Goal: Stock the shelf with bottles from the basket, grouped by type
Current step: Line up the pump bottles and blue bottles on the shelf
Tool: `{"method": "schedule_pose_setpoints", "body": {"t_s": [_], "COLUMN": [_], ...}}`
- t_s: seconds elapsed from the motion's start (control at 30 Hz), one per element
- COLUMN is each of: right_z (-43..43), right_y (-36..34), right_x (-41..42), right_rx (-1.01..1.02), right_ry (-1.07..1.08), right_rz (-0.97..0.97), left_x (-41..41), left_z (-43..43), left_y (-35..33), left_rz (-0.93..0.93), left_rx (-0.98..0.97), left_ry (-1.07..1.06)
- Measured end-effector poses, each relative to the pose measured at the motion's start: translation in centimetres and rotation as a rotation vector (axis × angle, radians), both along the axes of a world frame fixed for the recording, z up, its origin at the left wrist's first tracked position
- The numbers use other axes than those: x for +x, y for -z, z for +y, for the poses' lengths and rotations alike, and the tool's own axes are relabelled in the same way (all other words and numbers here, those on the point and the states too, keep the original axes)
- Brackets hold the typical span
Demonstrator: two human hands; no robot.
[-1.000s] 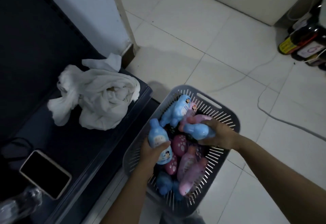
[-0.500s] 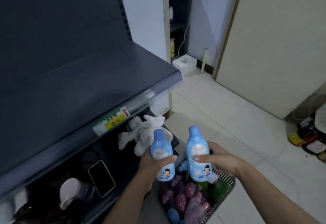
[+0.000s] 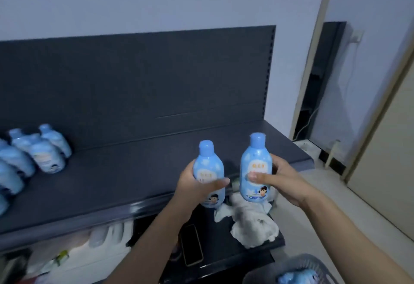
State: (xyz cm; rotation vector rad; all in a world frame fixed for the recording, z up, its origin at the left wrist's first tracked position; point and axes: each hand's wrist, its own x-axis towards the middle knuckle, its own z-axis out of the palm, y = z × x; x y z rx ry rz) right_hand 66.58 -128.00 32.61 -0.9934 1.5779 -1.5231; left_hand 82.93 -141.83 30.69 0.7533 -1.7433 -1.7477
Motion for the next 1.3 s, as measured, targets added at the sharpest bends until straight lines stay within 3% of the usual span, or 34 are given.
{"method": "schedule_pose_setpoints", "body": {"t_s": [0.6, 0.93, 1.3], "right_z": [-26.5, -36.5, -40.3], "right_y": [0.2, 3.1, 6.1], "right_x": [23.3, 28.7, 28.6], "right_rx": [-0.029, 0.048, 0.068], "right_ry": [-0.056, -0.130, -0.247], "right_rz": [0.037, 0.046, 0.115], "left_x": [24.8, 29.0, 29.6], "left_z": [-19.9, -25.6, -28.1], "left_y": [-0.7, 2.3, 5.2], "left_rz": [-0.010, -0.080, -0.103], "left_rx": [-0.130, -0.122, -0.040], "left_ry": [-0.385, -0.491, -0.541]}}
